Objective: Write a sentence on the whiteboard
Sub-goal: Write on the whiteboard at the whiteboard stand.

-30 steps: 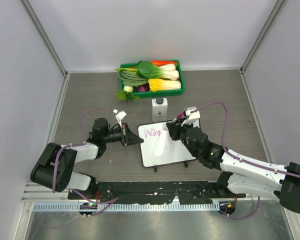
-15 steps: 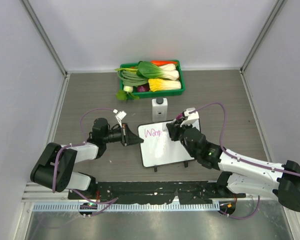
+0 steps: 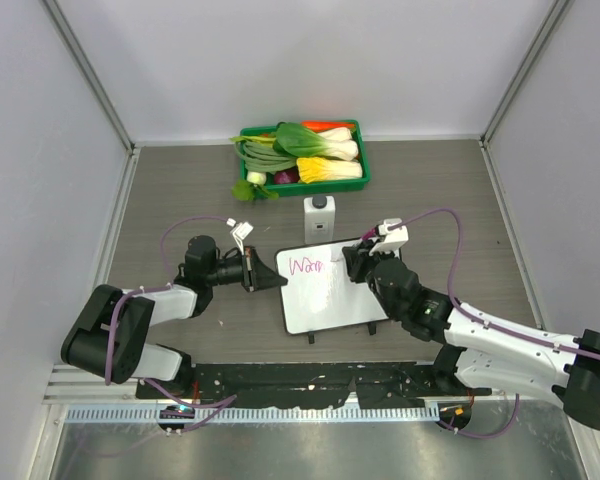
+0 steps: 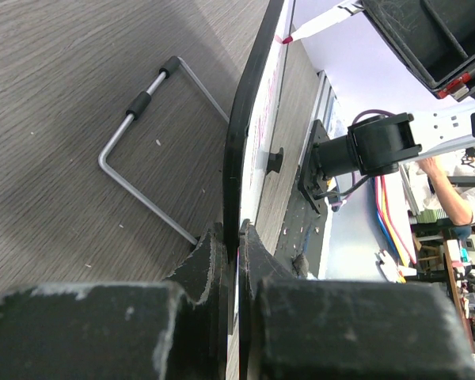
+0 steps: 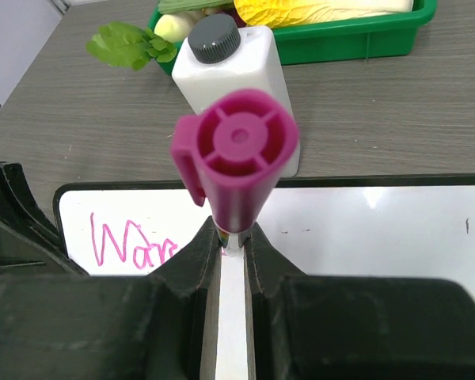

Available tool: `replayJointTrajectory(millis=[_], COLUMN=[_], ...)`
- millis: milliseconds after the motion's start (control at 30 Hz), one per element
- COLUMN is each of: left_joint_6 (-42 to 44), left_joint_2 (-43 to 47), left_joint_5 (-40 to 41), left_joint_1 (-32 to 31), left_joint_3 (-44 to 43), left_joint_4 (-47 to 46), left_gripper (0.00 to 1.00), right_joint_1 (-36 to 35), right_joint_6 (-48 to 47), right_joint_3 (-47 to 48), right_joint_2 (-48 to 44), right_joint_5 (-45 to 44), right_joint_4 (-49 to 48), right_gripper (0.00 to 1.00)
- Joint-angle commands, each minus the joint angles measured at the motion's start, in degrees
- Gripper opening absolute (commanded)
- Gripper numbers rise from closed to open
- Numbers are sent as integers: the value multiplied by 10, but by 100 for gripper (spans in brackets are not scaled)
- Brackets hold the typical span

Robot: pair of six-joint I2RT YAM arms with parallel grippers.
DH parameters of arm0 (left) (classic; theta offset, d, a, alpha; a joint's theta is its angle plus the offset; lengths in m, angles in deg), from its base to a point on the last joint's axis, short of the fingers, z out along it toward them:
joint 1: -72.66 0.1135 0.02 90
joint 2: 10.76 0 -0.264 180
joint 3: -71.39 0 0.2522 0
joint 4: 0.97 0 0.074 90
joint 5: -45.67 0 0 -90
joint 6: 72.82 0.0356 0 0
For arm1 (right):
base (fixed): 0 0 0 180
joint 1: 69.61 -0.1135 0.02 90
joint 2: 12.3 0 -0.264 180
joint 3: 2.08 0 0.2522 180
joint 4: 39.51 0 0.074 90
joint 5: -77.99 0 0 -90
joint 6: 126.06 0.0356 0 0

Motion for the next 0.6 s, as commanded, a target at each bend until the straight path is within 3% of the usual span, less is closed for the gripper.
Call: replayJointTrajectory(millis=[0,567], left_joint_6=[29,29], left_joint_2=[-8,-8], left_joint_5=[14,13], left_joint_1=[-7,-8], left_joint_3=[-12,-12], left_joint_4=[1,2], left_gripper=[0,0], right_joint_1=[1,2], right_joint_6=[-8,-4], right_joint_3=[8,13], right_joint_2=[-17,37], right_joint_5=[2,2], right_joint_4=[-23,-52], right_gripper=[2,1])
